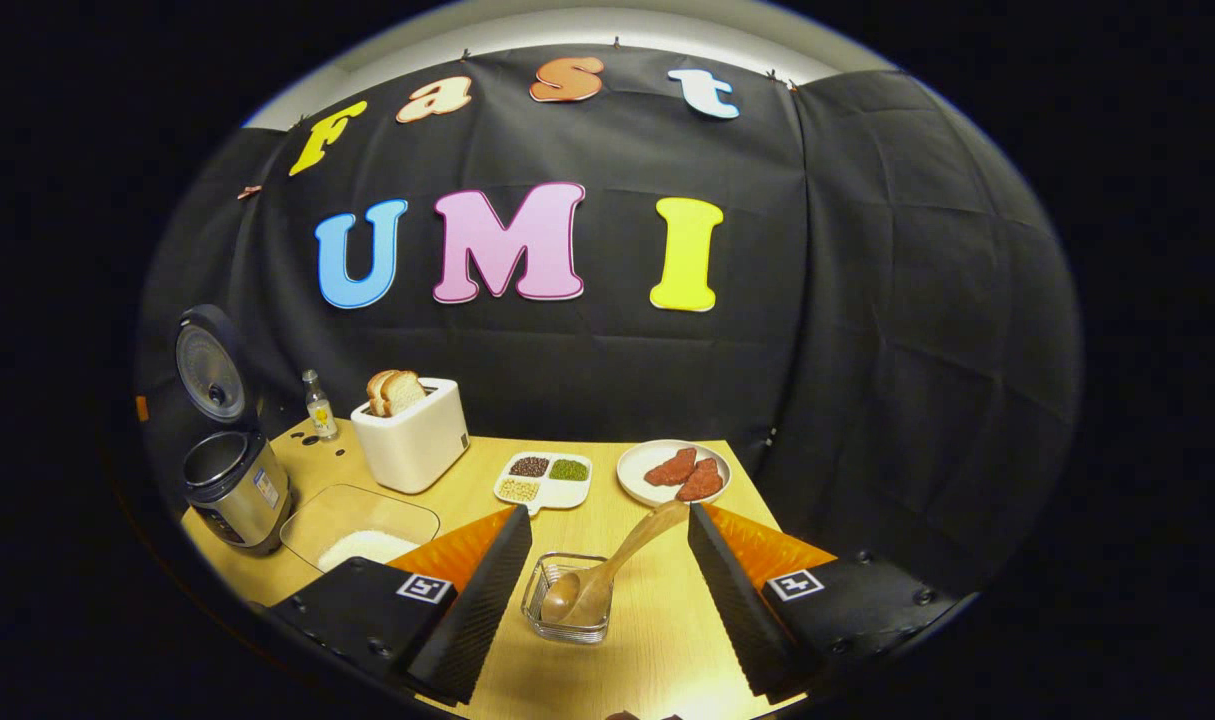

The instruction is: Close the left gripper, press the button to open the rice cooker; take a wooden spoon from the chopstick holder with the right hand, scoop a spoonful of rice and pour it into the rice cooker, then put the wooden spoon back into the chopstick holder.

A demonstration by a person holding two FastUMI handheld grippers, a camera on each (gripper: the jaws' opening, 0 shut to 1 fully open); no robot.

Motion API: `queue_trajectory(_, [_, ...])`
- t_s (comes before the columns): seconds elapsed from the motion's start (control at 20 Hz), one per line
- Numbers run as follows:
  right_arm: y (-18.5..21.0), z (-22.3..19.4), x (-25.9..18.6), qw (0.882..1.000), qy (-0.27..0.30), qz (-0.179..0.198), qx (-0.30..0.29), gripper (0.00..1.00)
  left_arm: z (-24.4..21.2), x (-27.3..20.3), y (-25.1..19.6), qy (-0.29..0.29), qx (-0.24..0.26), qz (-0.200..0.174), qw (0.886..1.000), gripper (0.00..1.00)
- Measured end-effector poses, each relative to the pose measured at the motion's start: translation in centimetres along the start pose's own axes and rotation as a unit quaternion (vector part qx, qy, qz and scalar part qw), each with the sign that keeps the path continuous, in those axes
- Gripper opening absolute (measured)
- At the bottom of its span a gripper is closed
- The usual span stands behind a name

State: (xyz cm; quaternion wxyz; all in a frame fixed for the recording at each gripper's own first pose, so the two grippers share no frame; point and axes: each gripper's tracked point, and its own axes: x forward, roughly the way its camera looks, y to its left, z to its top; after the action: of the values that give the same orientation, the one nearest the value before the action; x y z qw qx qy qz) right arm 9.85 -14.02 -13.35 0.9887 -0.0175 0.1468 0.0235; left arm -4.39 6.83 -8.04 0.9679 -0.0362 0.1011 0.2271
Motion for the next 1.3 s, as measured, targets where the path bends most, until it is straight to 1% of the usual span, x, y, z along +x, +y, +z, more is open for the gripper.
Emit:
queue_trajectory(0.25, [-0.6, -4.3, 4.6, 0.996, 0.079, 0.011, 0.027, 0.99, -1.0, -0.7, -0.6, 0.020, -0.003, 0.016, 1.000, 0.96])
queue_trajectory(0.4, [-0.7, -5.9, 6.3, 0.994, 0.102, 0.009, 0.044, 0.99, -1.9, -1.2, -0.8, 0.029, 0.003, 0.023, 0.999, 0.95])
queue_trajectory(0.55, [-0.7, -7.2, 8.0, 0.991, 0.121, 0.013, 0.049, 0.98, -3.0, -1.5, -0.6, 0.043, 0.005, 0.033, 0.998, 0.95])
queue_trajectory(0.7, [-0.5, -8.0, 9.4, 0.988, 0.133, 0.033, 0.064, 0.97, -4.1, -2.2, -1.0, 0.055, -0.009, 0.035, 0.998, 0.96])
queue_trajectory(0.8, [-0.3, -8.3, 10.5, 0.987, 0.140, 0.035, 0.075, 0.89, -5.1, -2.6, -1.1, 0.065, -0.014, 0.037, 0.997, 0.96])
queue_trajectory(0.9, [-0.3, -8.2, 11.3, 0.986, 0.138, 0.030, 0.086, 0.78, -6.2, -3.0, -1.1, 0.074, -0.014, 0.039, 0.996, 0.96])
queue_trajectory(0.95, [-0.3, -8.2, 11.6, 0.986, 0.140, 0.026, 0.089, 0.66, -6.7, -3.2, -1.2, 0.079, -0.013, 0.039, 0.996, 0.96])
queue_trajectory(1.05, [0.2, -8.4, 12.0, 0.984, 0.147, 0.033, 0.095, 0.42, -7.7, -3.6, -1.4, 0.089, -0.010, 0.040, 0.995, 0.96])
queue_trajectory(1.1, [-0.2, -8.5, 11.7, 0.984, 0.148, 0.025, 0.091, 0.42, -8.1, -3.7, -1.3, 0.092, -0.011, 0.040, 0.995, 0.96])
queue_trajectory(1.15, [-0.7, -8.7, 12.2, 0.985, 0.145, 0.012, 0.090, 0.29, -8.4, -3.7, -1.3, 0.094, -0.013, 0.041, 0.995, 0.96])
queue_trajectory(1.2, [-0.5, -8.4, 11.5, 0.984, 0.149, 0.019, 0.092, 0.15, -8.5, -3.7, -1.3, 0.097, -0.017, 0.040, 0.994, 0.96])
queue_trajectory(1.25, [0.1, -9.1, 12.3, 0.983, 0.153, 0.023, 0.094, 0.26, -8.7, -3.7, -1.3, 0.099, -0.021, 0.039, 0.994, 0.96])
queue_trajectory(1.3, [0.3, -8.4, 11.1, 0.981, 0.157, 0.026, 0.106, 0.27, -8.8, -3.6, -1.4, 0.101, -0.024, 0.036, 0.994, 0.96])
